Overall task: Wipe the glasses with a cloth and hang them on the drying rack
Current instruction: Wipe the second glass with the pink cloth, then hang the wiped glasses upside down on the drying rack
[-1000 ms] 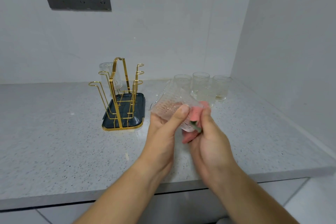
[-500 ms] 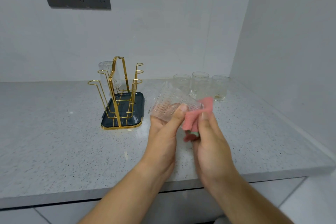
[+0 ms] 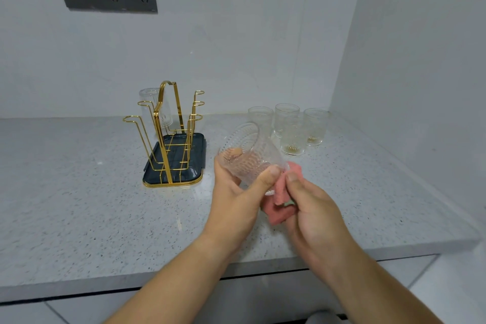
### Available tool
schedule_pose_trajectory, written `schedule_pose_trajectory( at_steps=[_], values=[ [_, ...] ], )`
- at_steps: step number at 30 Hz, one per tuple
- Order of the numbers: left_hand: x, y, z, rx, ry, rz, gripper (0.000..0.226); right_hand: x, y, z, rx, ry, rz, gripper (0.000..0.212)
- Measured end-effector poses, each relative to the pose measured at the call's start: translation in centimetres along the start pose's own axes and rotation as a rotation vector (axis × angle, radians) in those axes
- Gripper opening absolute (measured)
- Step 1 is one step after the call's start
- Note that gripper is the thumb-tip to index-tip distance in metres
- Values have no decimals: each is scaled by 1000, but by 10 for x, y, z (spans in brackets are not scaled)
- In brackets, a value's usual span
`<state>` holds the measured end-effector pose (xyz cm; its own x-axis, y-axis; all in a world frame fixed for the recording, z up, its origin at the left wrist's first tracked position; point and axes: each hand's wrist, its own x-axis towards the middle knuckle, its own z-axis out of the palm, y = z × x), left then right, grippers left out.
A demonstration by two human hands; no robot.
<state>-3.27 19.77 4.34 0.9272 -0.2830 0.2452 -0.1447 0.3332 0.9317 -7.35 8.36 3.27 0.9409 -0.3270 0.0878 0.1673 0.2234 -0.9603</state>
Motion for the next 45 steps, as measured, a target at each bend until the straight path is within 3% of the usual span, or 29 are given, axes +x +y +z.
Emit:
schedule_pose_trajectory(
  at_steps=[3,9,13,16,19,23,25,27,29,32,35,39,45],
  values=[
    [5,-8,-6,65,40,-8,67,2,-7,-17,-184,4,7,43],
    [5,-8,-9,88,57,-58,67,21,-16,-61,-707,92,-125,34],
    [5,-9,-12,112,55,-86,68,34,-4,-94,-1130,-51,-106,33],
    [4,-11,-15,121,60,-102,64,37,8,-101,-1487,-207,42,46],
    [3,-12,-19,122,52,-119,59,37,9,-98,-1579,-228,72,52],
    [5,-10,-26,106,30,-118,54,33,-1,-84,-1413,-54,-116,49],
    [9,-4,-28,117,9,-105,57,31,-9,-70,-1183,37,-200,37],
    [14,3,-28,122,-8,-88,58,29,-16,-51,-848,39,-129,24],
    [21,13,-26,105,-20,-61,57,32,-21,-34,-564,-36,10,25],
    [30,29,-22,89,-52,-7,57,40,-22,-14,0,-249,250,45],
    [40,40,-19,94,-70,28,57,45,-28,6,365,-400,348,58],
    [57,54,-24,119,-75,80,60,53,-42,31,576,-432,374,68],
    [95,81,-35,118,-80,111,69,85,-72,62,590,-356,300,62]
  ],
)
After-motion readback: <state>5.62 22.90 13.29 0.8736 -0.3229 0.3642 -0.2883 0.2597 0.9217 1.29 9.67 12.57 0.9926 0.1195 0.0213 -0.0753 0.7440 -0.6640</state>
